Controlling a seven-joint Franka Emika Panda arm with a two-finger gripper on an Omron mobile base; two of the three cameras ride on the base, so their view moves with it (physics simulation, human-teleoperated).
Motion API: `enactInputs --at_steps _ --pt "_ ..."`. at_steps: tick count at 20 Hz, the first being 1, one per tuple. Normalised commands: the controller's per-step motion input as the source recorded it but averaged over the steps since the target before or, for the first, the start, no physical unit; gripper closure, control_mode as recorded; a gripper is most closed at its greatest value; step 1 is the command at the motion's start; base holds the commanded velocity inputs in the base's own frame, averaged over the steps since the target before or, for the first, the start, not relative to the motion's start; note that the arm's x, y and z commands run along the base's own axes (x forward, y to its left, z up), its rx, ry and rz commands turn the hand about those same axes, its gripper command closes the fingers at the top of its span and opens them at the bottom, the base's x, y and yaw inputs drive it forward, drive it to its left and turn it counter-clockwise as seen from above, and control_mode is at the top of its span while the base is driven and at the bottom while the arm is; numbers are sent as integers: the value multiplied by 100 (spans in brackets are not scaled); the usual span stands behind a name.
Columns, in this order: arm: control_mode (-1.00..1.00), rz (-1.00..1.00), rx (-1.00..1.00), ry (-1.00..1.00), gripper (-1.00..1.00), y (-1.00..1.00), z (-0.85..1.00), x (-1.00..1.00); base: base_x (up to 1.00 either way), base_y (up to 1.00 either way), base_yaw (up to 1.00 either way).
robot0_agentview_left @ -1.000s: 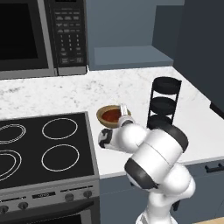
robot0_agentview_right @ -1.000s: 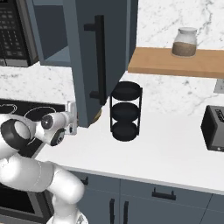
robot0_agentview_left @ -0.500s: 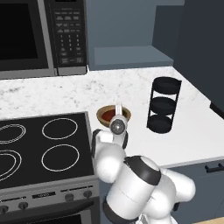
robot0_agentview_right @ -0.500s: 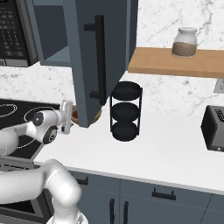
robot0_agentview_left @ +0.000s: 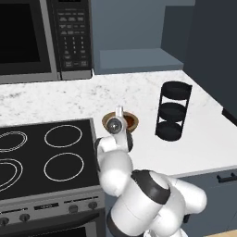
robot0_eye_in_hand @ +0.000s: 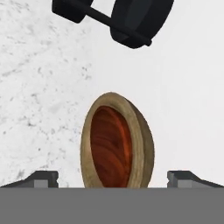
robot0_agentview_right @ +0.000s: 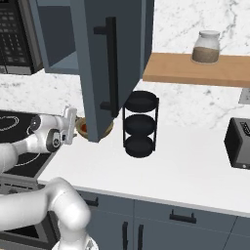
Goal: Pick up the bowls on the counter and stack them on top of one another in the open cabinet. Place the smaller bowl on top of the larger bowl.
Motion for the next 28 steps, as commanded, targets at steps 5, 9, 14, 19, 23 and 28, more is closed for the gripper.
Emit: enactInputs --at_steps 5,9,14,19,23,28 --pt "-100 -10 5 0 -100 -5 -9 -1 0 0 0" --pt "-100 -6 11 2 -100 -13 -18 0 0 0 0" --pt "-100 -4 16 5 -100 -12 -25 -11 0 0 0" --pt "-100 -2 5 0 -100 -3 -6 -7 0 0 0" --pt "-100 0 3 0 -100 -7 -26 13 0 0 0" --pt "-100 0 0 0 -100 0 -28 38 0 0 0"
